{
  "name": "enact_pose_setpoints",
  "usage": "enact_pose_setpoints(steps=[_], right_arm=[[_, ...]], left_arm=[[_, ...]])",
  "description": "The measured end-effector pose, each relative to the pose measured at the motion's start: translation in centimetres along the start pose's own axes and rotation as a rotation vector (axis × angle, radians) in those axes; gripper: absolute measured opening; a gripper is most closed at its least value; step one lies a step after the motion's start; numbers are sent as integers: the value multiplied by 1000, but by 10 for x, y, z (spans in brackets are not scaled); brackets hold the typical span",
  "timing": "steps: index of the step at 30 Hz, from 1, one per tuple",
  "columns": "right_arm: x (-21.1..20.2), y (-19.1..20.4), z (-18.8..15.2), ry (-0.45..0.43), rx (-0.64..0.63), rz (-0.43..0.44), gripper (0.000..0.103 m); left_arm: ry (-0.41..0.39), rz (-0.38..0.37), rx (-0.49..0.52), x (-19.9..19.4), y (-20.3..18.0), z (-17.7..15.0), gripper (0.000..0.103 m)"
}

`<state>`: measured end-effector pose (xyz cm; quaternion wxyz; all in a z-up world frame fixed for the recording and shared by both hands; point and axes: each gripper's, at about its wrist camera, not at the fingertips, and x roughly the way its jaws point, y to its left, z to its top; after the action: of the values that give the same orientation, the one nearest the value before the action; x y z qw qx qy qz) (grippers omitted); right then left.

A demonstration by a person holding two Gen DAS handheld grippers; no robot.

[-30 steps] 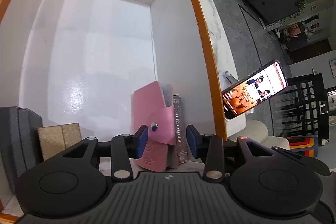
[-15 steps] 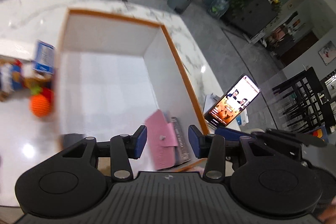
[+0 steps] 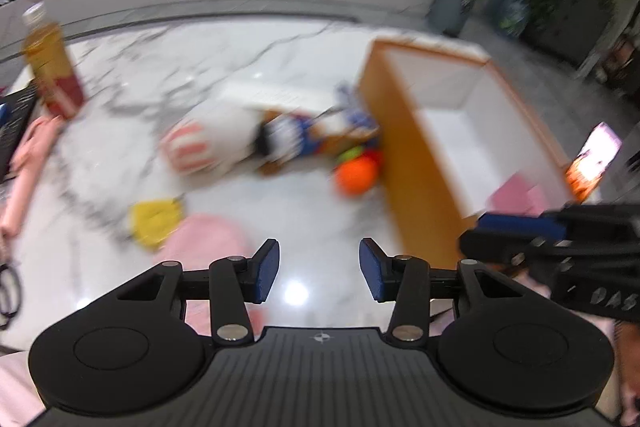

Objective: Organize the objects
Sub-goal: 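Withdraw both tools from the orange box back over the table, then grasp the pink backpack with the left gripper while the right grasps the yellow tape measure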

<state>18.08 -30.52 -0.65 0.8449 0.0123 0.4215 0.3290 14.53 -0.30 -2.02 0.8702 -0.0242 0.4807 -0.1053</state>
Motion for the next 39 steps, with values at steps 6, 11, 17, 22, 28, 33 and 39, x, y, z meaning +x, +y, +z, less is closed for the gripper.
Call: enact_pose_setpoints(steps=[6, 11, 17, 22, 28, 33, 39], right_arm=[[50, 26, -11, 68, 6, 11, 28], [81, 33, -14, 130, 0, -15, 28], [95, 30, -9, 160, -9, -53, 28], [105, 29, -6, 176, -21, -61, 29], [117, 37, 0, 167, -37, -45, 34], [127, 48, 9, 143, -42, 4, 37], [160, 82, 19, 152, -95, 65, 55]], left_arm=[[63, 105, 52, 33, 26, -28, 55], [84, 164, 115, 55, 23, -42, 56], [74, 228, 169, 74, 17, -45, 60], [55, 235, 171, 76, 25, -49, 35], [-40, 132, 51, 34, 50, -44, 17], [-135, 56, -134, -9, 93, -33, 15], [-158, 99, -270, -14, 148, -19, 15]])
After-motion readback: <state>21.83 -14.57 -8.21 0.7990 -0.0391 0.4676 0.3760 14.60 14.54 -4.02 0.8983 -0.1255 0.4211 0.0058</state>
